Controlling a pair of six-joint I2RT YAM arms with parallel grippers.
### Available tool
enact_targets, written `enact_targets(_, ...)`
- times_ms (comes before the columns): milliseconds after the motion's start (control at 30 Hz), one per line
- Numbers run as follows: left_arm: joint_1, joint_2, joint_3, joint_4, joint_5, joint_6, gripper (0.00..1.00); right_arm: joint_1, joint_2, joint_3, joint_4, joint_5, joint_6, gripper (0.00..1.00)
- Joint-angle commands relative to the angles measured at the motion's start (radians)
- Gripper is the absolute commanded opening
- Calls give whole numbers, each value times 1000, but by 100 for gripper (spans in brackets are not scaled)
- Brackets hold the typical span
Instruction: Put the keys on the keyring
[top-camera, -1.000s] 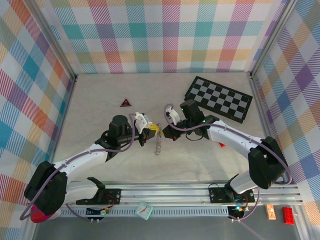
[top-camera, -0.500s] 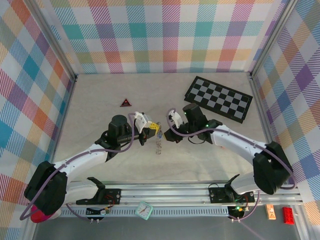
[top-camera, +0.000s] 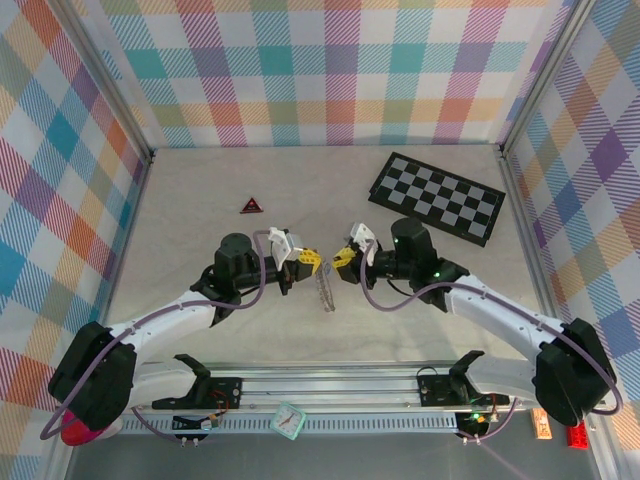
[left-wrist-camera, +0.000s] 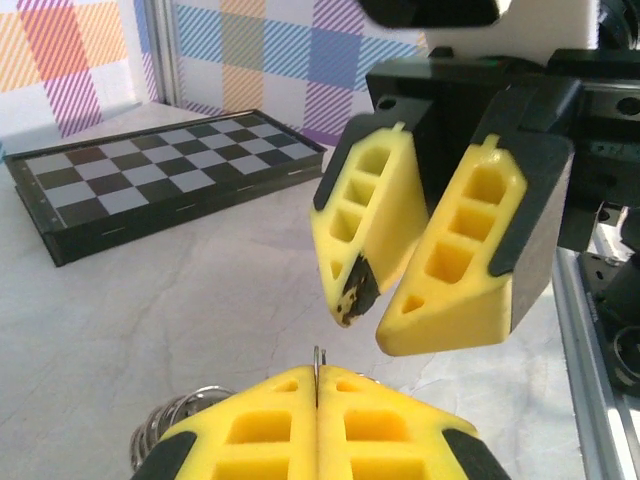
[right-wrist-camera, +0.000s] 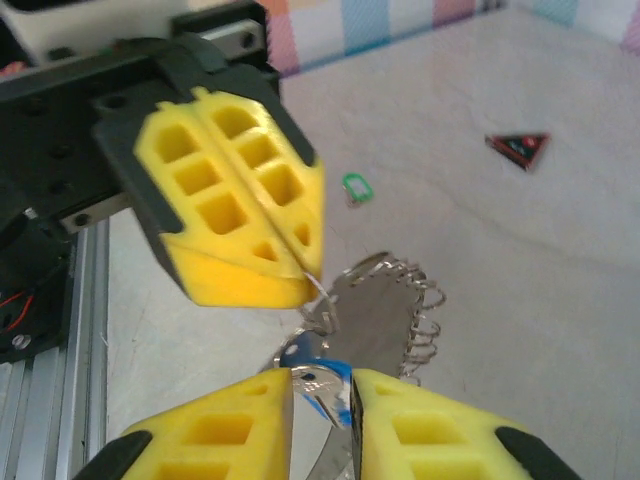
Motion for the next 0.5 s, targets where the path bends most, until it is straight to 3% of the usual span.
enact_targets(0,-9,-25,-8,95,69,-5,0,-19,-15,-11,80,-100,-68,21)
enact_targets(467,-10,-17,-13,135,131,-14,0,-21,59,28,78,-167,-14,24)
